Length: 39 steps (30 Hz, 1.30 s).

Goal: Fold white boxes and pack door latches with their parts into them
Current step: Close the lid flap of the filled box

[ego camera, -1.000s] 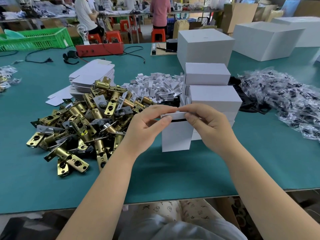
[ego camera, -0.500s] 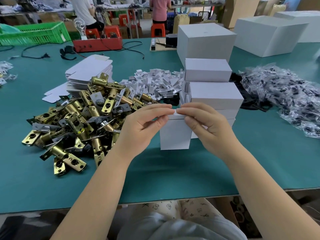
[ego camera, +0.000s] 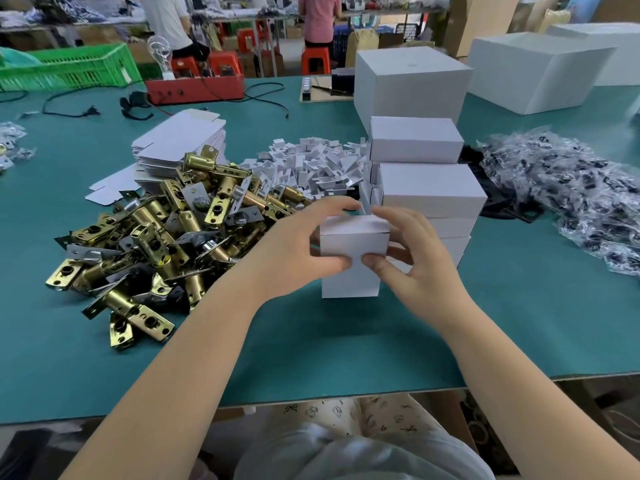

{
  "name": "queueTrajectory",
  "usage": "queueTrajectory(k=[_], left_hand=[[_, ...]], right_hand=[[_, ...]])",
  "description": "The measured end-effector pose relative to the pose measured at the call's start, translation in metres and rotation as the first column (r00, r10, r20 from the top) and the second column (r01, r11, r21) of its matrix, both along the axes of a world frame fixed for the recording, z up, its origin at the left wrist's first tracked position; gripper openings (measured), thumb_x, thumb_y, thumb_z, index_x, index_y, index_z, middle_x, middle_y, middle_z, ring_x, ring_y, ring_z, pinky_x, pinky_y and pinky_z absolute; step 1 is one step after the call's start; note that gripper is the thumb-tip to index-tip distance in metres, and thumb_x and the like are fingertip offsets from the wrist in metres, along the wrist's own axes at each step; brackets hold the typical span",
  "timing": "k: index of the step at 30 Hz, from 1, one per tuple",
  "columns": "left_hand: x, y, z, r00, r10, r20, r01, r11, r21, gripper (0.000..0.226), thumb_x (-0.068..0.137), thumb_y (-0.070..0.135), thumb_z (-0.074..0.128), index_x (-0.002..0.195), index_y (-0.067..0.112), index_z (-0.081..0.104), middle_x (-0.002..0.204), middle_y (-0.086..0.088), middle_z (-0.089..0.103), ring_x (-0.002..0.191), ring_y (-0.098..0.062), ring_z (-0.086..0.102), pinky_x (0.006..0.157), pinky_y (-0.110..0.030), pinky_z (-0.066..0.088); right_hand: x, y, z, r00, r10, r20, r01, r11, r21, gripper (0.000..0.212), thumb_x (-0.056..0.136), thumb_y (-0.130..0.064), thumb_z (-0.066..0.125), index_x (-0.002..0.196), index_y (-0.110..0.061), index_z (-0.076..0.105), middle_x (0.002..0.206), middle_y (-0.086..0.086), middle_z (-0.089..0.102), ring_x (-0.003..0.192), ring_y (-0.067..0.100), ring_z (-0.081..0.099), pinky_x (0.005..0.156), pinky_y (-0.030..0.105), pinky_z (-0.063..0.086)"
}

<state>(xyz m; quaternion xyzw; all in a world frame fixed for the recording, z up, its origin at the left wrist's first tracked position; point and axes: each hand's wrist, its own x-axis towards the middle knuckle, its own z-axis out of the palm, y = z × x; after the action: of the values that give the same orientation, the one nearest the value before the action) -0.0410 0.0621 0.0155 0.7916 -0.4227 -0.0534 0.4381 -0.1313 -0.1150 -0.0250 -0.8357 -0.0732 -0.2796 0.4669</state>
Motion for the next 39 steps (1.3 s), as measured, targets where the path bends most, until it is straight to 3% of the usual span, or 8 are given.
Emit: queueTrajectory(k=[7, 12, 17, 22, 25, 27, 32, 39], left_hand=[[0.005, 0.001, -0.010, 0.966, 0.021, -0.258, -0.076, 0.976, -0.203, 0.059, 0.068, 0.015, 0.079, 0.106, 0.058, 0.066, 0.101, 0.027, 0.068, 0.090, 0.004, 0.064, 0.076, -0.014, 0.052], [0.007, 0.002, -0.014, 0.682, -0.042, -0.730, -0.390, 0.823, -0.412, 0.055, 0.059, 0.004, 0.082, 0.108, 0.027, 0.072, 0.094, 0.000, 0.072, 0.082, -0.021, 0.073, 0.060, -0.035, 0.059], [-0.013, -0.013, -0.005, 0.472, -0.077, -0.878, -0.642, 0.652, -0.402, 0.021, 0.081, 0.008, 0.073, 0.100, 0.010, 0.064, 0.090, -0.010, 0.071, 0.072, -0.020, 0.074, 0.054, -0.031, 0.058], [-0.040, -0.037, 0.013, 0.660, -0.034, -0.751, -0.587, 0.600, -0.543, 0.022, 0.087, 0.017, 0.069, 0.108, 0.012, 0.064, 0.096, -0.001, 0.072, 0.089, -0.015, 0.071, 0.061, -0.030, 0.058], [-0.040, -0.051, 0.029, 0.838, 0.139, -0.527, -0.449, 0.724, -0.523, 0.048, 0.088, 0.035, 0.056, 0.134, 0.021, 0.056, 0.094, 0.028, 0.066, 0.092, 0.014, 0.060, 0.088, -0.016, 0.051], [-0.038, -0.061, 0.032, 0.895, 0.136, -0.424, -0.341, 0.821, -0.457, 0.053, 0.099, 0.034, 0.047, 0.149, 0.022, 0.040, 0.087, 0.040, 0.058, 0.084, 0.029, 0.051, 0.078, 0.005, 0.037], [-0.027, -0.089, 0.026, 0.941, 0.081, -0.329, -0.193, 0.926, -0.323, 0.048, 0.106, 0.027, 0.036, 0.153, 0.016, 0.029, 0.149, 0.016, 0.044, 0.135, 0.006, 0.036, 0.116, -0.019, 0.027], [-0.022, -0.101, 0.012, 0.943, 0.070, -0.324, -0.180, 0.930, -0.322, 0.053, 0.106, 0.021, 0.036, 0.155, 0.019, 0.018, 0.136, 0.032, 0.037, 0.119, 0.025, 0.033, 0.107, -0.008, 0.024]], right_hand=[[-0.004, 0.004, -0.004, 0.997, -0.034, -0.073, 0.039, 0.997, 0.065, 0.057, 0.087, -0.009, 0.068, 0.121, -0.046, 0.042, 0.117, -0.018, 0.055, 0.103, -0.002, 0.058, 0.085, 0.010, 0.047], [-0.003, 0.016, -0.004, 0.987, -0.153, -0.044, 0.151, 0.988, -0.036, 0.039, 0.089, -0.028, 0.057, 0.128, -0.024, 0.053, 0.110, -0.030, 0.049, 0.100, -0.001, 0.054, 0.088, 0.018, 0.048], [-0.008, 0.048, 0.002, 0.981, -0.193, 0.021, 0.183, 0.953, 0.240, 0.059, 0.090, -0.046, 0.040, 0.143, -0.031, 0.019, 0.150, -0.006, 0.030, 0.139, 0.007, 0.029, 0.116, 0.034, 0.026], [-0.004, 0.052, 0.027, 0.958, -0.255, 0.131, 0.195, 0.915, 0.353, 0.081, 0.088, -0.047, 0.041, 0.152, -0.011, 0.006, 0.160, 0.007, 0.012, 0.146, 0.014, 0.016, 0.116, 0.029, 0.023], [0.002, 0.022, 0.051, 0.940, -0.313, 0.133, 0.216, 0.851, 0.479, 0.082, 0.082, -0.049, 0.043, 0.150, -0.009, 0.021, 0.151, -0.004, 0.028, 0.138, 0.003, 0.030, 0.110, 0.017, 0.030], [0.006, -0.002, 0.060, 0.921, -0.376, 0.103, 0.291, 0.839, 0.459, 0.078, 0.082, -0.051, 0.042, 0.148, -0.012, 0.031, 0.144, -0.012, 0.035, 0.137, 0.002, 0.031, 0.115, 0.027, 0.027], [0.018, -0.047, 0.061, 0.903, -0.430, 0.021, 0.375, 0.809, 0.452, 0.063, 0.085, -0.038, 0.039, 0.145, -0.018, 0.041, 0.142, -0.015, 0.042, 0.128, -0.007, 0.036, 0.100, 0.003, 0.029], [0.030, -0.067, 0.041, 0.928, -0.366, -0.075, 0.357, 0.808, 0.469, 0.063, 0.082, -0.036, 0.038, 0.143, -0.023, 0.045, 0.132, -0.023, 0.043, 0.112, -0.018, 0.040, 0.083, -0.007, 0.030]])
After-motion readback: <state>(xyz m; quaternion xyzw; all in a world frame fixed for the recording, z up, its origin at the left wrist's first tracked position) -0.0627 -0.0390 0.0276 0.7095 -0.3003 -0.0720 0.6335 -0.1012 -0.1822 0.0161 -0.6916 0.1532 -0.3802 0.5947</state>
